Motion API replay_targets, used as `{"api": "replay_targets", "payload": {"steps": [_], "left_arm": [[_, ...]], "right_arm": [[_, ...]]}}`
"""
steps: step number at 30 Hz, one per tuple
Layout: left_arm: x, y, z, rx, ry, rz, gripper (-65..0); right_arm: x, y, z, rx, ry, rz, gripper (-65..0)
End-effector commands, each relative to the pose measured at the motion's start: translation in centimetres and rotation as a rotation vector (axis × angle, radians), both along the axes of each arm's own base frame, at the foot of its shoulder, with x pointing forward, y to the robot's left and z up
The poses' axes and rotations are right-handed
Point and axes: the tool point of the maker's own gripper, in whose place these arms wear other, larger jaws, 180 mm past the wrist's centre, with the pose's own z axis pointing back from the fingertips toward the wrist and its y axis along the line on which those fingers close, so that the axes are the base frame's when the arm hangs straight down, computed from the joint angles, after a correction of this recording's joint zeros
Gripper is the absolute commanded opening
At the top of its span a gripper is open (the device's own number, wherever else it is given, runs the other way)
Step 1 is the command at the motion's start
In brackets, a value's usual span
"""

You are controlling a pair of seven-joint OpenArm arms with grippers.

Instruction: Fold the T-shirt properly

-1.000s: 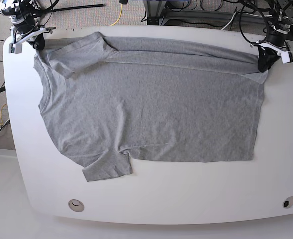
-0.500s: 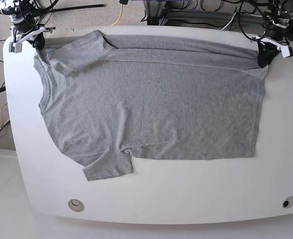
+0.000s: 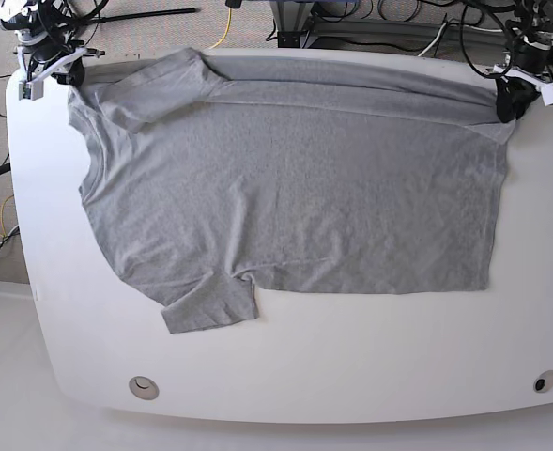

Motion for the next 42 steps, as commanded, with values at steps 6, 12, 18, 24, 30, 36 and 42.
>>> {"api": "replay_targets", "payload": {"steps": [6, 12, 18, 24, 30, 36, 42], "left_arm": [[-4.5, 2.3, -2.7, 0.141, 0.366, -0.012, -30.9], [-2.4, 2.7, -0.9, 0.188, 0.312, -0.025, -30.0], [-0.2, 2.8, 1.0, 0.23, 0.251, -0.037, -29.8], [1.7, 2.6, 2.3, 0.252, 0.214, -0.041, -29.8], [4.0, 2.6, 4.5, 0.298, 0.19, -0.052, -29.7], [5.9, 2.6, 7.3, 0.363, 0.169, -0.066, -29.7], [7.0, 2.5, 9.9, 0.424, 0.15, -0.072, -29.7]], "right_arm": [[-0.1, -1.3, 1.4, -0.07, 0.009, -0.015, -27.0], [0.3, -1.0, 1.8, -0.075, -0.007, -0.011, -24.3], [1.3, -0.9, 3.4, -0.117, -0.045, 0.012, -24.3], [2.2, -0.9, 4.9, -0.153, -0.078, 0.034, -24.3], [3.3, -0.7, 6.9, -0.202, -0.12, 0.062, -24.1], [4.3, -0.5, 8.1, -0.229, -0.13, 0.079, -23.9], [5.0, -0.6, 8.2, -0.224, -0.11, 0.076, -23.8]]}}
